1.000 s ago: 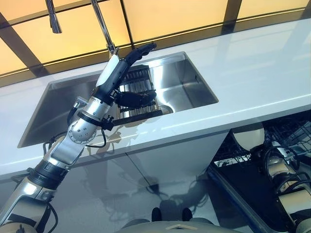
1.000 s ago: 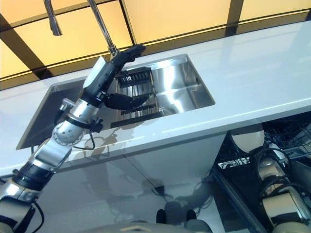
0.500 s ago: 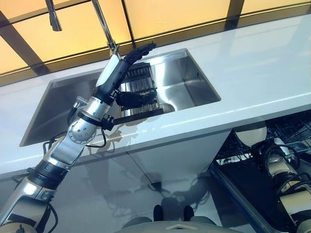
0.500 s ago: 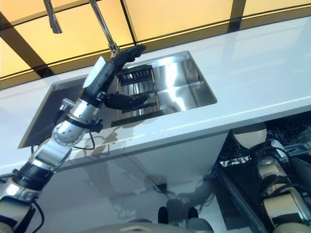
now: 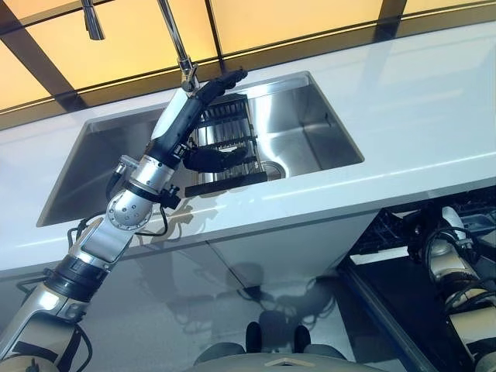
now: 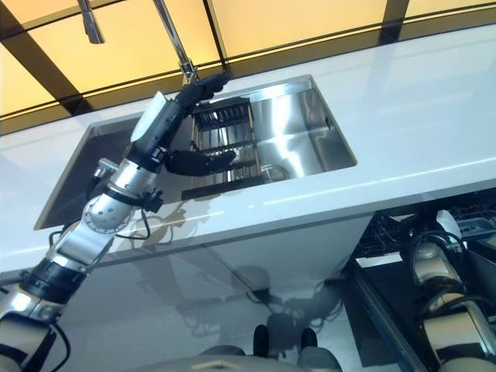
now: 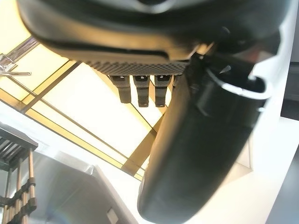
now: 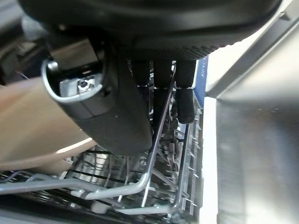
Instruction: Pick up plates and place into dishwasher.
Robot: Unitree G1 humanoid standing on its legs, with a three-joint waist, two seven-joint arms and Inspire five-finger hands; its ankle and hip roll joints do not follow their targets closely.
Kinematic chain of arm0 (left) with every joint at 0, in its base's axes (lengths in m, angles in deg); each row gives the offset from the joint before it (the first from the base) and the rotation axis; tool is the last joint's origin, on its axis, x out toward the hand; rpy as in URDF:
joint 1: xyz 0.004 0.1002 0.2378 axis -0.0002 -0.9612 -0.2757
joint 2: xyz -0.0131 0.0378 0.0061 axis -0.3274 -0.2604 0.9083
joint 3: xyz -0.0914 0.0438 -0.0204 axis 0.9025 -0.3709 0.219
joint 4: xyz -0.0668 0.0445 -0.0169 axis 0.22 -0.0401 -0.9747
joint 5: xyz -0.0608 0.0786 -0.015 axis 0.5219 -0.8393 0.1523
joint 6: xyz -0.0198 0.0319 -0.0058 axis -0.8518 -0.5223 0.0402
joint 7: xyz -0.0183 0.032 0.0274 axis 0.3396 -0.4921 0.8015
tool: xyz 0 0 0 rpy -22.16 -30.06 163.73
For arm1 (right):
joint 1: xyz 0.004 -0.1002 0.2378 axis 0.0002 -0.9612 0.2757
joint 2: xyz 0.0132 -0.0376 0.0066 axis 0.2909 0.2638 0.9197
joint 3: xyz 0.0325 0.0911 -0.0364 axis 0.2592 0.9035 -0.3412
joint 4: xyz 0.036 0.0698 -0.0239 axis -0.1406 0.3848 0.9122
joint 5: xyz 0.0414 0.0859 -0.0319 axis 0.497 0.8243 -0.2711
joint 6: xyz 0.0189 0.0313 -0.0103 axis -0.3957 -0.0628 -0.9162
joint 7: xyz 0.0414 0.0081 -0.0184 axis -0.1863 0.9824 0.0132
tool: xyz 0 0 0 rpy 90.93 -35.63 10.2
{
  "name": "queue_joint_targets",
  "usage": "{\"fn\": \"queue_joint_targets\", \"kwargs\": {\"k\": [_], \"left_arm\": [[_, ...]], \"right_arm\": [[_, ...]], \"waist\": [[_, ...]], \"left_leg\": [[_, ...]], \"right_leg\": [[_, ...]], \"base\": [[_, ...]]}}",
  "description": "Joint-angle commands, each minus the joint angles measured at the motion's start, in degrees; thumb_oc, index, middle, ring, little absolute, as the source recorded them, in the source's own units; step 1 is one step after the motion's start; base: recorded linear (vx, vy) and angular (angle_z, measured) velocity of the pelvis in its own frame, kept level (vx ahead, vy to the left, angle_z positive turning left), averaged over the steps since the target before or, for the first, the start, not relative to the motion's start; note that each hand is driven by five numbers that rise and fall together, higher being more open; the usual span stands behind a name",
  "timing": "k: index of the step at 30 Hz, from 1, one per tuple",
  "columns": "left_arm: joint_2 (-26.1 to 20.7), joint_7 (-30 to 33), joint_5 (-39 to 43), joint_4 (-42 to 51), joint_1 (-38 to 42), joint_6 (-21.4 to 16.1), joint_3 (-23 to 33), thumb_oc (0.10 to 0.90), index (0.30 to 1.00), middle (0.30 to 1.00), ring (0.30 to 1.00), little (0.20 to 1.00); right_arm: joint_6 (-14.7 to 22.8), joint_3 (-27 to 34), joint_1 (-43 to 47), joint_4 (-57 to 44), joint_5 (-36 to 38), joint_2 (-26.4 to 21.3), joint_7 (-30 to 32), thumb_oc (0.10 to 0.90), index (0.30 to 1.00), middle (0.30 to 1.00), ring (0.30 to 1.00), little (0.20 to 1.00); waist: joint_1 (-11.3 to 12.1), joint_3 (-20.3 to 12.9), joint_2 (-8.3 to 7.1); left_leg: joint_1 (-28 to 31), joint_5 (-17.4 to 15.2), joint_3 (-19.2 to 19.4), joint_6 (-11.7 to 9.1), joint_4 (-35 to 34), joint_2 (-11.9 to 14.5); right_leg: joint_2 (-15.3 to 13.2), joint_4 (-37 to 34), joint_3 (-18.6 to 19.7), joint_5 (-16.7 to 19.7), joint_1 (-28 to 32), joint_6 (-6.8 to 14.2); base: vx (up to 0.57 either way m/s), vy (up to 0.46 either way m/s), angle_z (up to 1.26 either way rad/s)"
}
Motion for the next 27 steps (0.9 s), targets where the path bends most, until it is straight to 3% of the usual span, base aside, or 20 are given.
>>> {"fn": "queue_joint_targets", "kwargs": {"k": [1, 6, 7, 8, 9, 12, 13, 16, 22, 27], "left_arm": [[-0.1, 3.9, 0.8, 0.0, 3.1, -6.1, 5.6, 0.8, 0.9, 0.9, 0.9, 0.9], [0.2, 3.7, 0.9, 0.3, 1.3, -6.8, 7.1, 0.8, 0.9, 0.9, 0.9, 0.9], [0.2, 3.7, 1.0, 0.6, 0.9, -6.8, 7.5, 0.8, 0.9, 0.9, 0.9, 0.9], [0.2, 3.6, 1.1, 0.7, 0.8, -6.8, 7.6, 0.8, 0.9, 0.9, 0.9, 0.9], [0.3, 3.6, 1.1, 1.0, 0.5, -6.7, 8.0, 0.8, 0.9, 0.9, 0.9, 0.9], [0.4, 3.5, 1.2, 1.7, 0.1, -6.4, 8.6, 0.8, 0.9, 0.9, 0.9, 0.9], [0.8, 3.6, 0.7, 3.2, -0.4, -5.5, 8.9, 0.8, 0.9, 0.9, 0.9, 0.9], [1.1, 3.6, 0.5, 3.8, -0.4, -4.9, 8.9, 0.8, 0.9, 0.9, 0.9, 0.9], [2.2, 3.5, 0.5, 4.6, -1.6, -5.0, 10.0, 0.8, 0.9, 0.9, 0.9, 0.9], [3.1, 4.0, 0.3, 4.0, -1.6, -5.5, 9.7, 0.8, 0.9, 0.9, 0.9, 0.9]], "right_arm": [[14.8, 0.6, 4.8, -12.6, -7.8, -3.6, 5.9, 0.1, 0.3, 0.3, 0.3, 0.2], [11.2, 4.2, -3.8, -16.4, -9.5, -4.9, -0.3, 0.1, 0.3, 0.3, 0.3, 0.2], [9.4, 4.7, -5.8, -16.8, -8.8, -5.3, -2.8, 0.364, 0.526, 0.526, 0.526, 0.464], [8.8, 4.8, -6.5, -16.8, -8.5, -5.4, -3.8, 0.504, 0.646, 0.646, 0.646, 0.604], [6.3, 5.3, -8.2, -17.1, -8.7, -5.4, -6.3, 0.8, 0.9, 0.9, 0.9, 0.9], [2.3, 5.4, -10.7, -16.7, -10.1, -5.6, -11.1, 0.8, 0.9, 0.9, 0.9, 0.9], [-2.1, 6.0, -13.9, -18.0, -12.3, -5.5, -15.1, 0.8, 0.9, 0.9, 0.9, 0.9], [-6.8, 7.4, -16.9, -20.2, -12.4, -5.2, -18.7, 0.8, 0.9, 0.9, 0.9, 0.9], [-7.8, 12.9, -24.9, -26.3, -14.3, -2.8, -20.4, 0.8, 0.9, 0.9, 0.9, 0.9], [-3.1, 16.8, -28.3, -29.5, -13.7, -2.2, -18.5, 0.8, 0.9, 0.9, 0.9, 0.9]], "waist": [[0.0, -5.2, -5.12], [-1.7, -5.8, -5.96], [-2.0, -5.9, -6.16], [-2.1, -6.0, -6.24], [-2.5, -6.0, -6.45], [-3.1, -6.2, -6.76], [-4.0, -6.2, -7.19], [-5.4, -6.0, -7.69], [-8.4, -6.4, -8.14], [-10.5, -6.6, -8.18]], "left_leg": [[3.0, -10.5, 0.4, 1.6, 0.2, -2.3], [3.5, -11.0, 2.1, 1.7, 0.2, -2.0], [3.7, -11.1, 2.5, 1.7, 0.2, -1.9], [3.7, -11.1, 2.7, 1.7, 0.2, -1.9], [3.9, -11.2, 3.2, 1.7, 0.2, -1.7], [4.1, -11.4, 3.9, 1.7, 0.2, -1.5], [4.5, -11.6, 4.9, 1.8, 0.2, -1.2], [5.2, -11.9, 6.1, 1.8, 0.2, -0.8], [5.4, -12.1, 8.5, 1.9, 0.2, -0.4], [5.4, -12.3, 10.5, 2.0, 0.2, -0.2]], "right_leg": [[1.9, 0.5, 1.6, -6.6, 3.0, 1.4], [2.2, 0.5, 3.1, -6.5, 3.0, 1.9], [2.2, 0.5, 3.3, -6.4, 3.1, 2.0], [2.2, 0.5, 3.4, -6.4, 3.1, 2.0], [2.3, 0.5, 3.7, -6.4, 3.1, 2.0], [2.4, 0.5, 4.2, -6.4, 3.1, 2.1], [2.6, 0.5, 4.9, -6.2, 3.3, 2.1], [2.8, 0.5, 5.8, -6.1, 3.6, 2.3], [3.0, 0.5, 7.7, -5.5, 3.1, 2.8], [3.2, 0.5, 9.1, -4.9, 2.3, 3.4]], "base": [[-0.01, 0.031, -0.15], [-0.01, 0.048, -0.16], [-0.01, 0.045, -0.19], [-0.01, 0.048, -0.17], [-0.01, 0.047, -0.15], [-0.01, 0.049, -0.22], [-0.01, 0.075, -0.16], [-0.01, 0.079, -0.18], [-0.02, 0.076, -0.19], [-0.01, 0.08, -0.23]]}}
